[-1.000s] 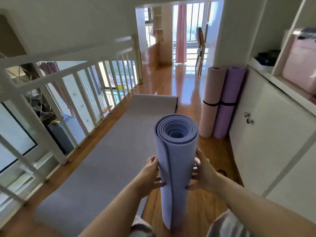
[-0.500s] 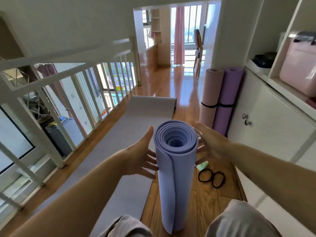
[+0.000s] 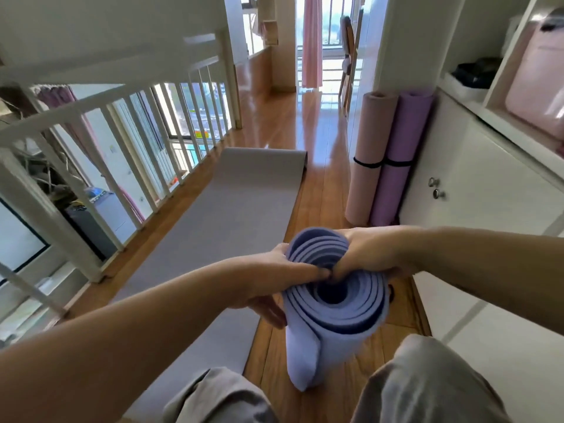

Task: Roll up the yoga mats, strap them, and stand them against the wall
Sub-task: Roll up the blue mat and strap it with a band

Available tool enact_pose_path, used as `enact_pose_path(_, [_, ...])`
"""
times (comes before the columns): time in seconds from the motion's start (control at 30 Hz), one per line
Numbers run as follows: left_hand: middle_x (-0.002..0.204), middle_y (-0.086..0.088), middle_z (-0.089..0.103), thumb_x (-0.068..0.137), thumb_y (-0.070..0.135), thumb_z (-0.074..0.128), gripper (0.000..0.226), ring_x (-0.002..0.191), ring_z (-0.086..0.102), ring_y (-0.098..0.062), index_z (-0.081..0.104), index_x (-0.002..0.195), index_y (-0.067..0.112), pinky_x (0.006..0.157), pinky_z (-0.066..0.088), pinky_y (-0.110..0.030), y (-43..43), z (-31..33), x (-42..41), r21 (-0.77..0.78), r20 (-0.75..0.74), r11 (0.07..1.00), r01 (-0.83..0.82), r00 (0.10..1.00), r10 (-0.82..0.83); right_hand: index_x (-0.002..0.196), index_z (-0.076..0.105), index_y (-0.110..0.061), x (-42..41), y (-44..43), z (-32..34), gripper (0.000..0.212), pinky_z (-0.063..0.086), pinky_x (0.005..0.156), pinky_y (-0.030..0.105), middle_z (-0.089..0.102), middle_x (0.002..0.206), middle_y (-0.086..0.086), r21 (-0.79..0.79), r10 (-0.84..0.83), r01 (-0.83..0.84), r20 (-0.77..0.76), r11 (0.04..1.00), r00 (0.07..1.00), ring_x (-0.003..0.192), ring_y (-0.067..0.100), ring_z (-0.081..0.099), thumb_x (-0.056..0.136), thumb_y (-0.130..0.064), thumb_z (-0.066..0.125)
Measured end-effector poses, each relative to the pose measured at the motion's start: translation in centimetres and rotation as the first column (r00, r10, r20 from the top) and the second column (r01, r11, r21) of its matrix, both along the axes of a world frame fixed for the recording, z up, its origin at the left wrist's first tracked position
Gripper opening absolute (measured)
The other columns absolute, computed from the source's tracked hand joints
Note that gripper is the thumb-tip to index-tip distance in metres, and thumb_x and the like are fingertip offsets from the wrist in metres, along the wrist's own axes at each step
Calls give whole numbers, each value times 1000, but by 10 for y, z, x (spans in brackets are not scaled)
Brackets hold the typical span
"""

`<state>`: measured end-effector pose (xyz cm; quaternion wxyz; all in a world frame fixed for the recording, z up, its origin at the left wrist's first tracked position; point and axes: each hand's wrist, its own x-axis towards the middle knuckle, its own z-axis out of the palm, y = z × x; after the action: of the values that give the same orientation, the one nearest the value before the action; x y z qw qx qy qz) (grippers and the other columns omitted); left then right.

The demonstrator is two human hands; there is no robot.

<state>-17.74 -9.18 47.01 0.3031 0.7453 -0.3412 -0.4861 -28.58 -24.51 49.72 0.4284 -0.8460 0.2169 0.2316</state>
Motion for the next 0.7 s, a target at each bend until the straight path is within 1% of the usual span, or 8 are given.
enact_pose_path(0.07, [98,2,70,78,53,66,42,80,71,-15,55,114,35,62,58,-30,2,-1,-1,-38,-79,996,-76,994,73,112,56,-14,3,-1,-12,35,57,87,41,70,104,14,52,-75,72,41,996,996,91,28,70,81,-12,72])
enact_pose_path(0.13, [95,0,72,72,63,61,51,78,72,-15,60,112,31,63,59,-32,3,-2,4,-31,-48,989,-143,989,142,108,62,-10,13,-4,-25,33,57,85,39,72,97,14,114,-195,185,88,976,977,84,28,70,78,-16,74])
enact_pose_path(0.27, [100,-3,70,79,65,56,55,80,72,-19,60,116,25,66,59,-34,11,3,7,-13,-28,981,-195,981,195,111,63,-5,27,-4,-25,42,51,95,47,70,104,20,268,-240,221,40,938,970,102,38,66,76,-24,76])
enact_pose_path(0.37, [100,-3,71,83,66,50,52,83,71,-20,60,113,25,67,60,-35,12,13,6,41,-7,980,-197,980,197,108,63,-14,33,1,-12,37,58,78,34,73,94,9,126,-144,133,80,983,986,87,24,71,78,-31,76])
enact_pose_path(0.43, [94,-4,72,85,67,48,53,81,70,-18,62,108,21,69,60,-33,7,14,7,56,149,971,-234,963,224,107,60,-23,34,7,0,29,56,66,23,70,89,-1,-54,-59,69,160,996,985,75,12,70,83,-33,72])
enact_pose_path(0.53, [76,-1,69,88,62,49,49,69,67,-13,65,93,17,57,53,-20,1,6,7,-42,385,964,-262,886,258,110,60,-24,32,11,0,25,56,66,20,68,91,-2,-131,-7,40,240,991,971,78,11,68,87,-33,67])
enact_pose_path(0.6, [75,-2,69,88,61,48,48,67,67,-14,65,91,16,55,51,-20,1,0,5,-95,363,956,-277,885,293,106,61,-23,30,14,-6,21,54,60,17,68,87,-2,-92,-61,90,280,992,958,74,10,67,88,-31,67])
enact_pose_path(0.7, [85,-5,71,89,62,48,48,76,68,-18,63,101,18,60,57,-30,3,1,3,-43,186,932,-359,914,361,103,63,-19,30,19,-13,16,54,55,16,68,82,-1,-37,-157,180,345,983,925,68,10,66,88,-24,67])
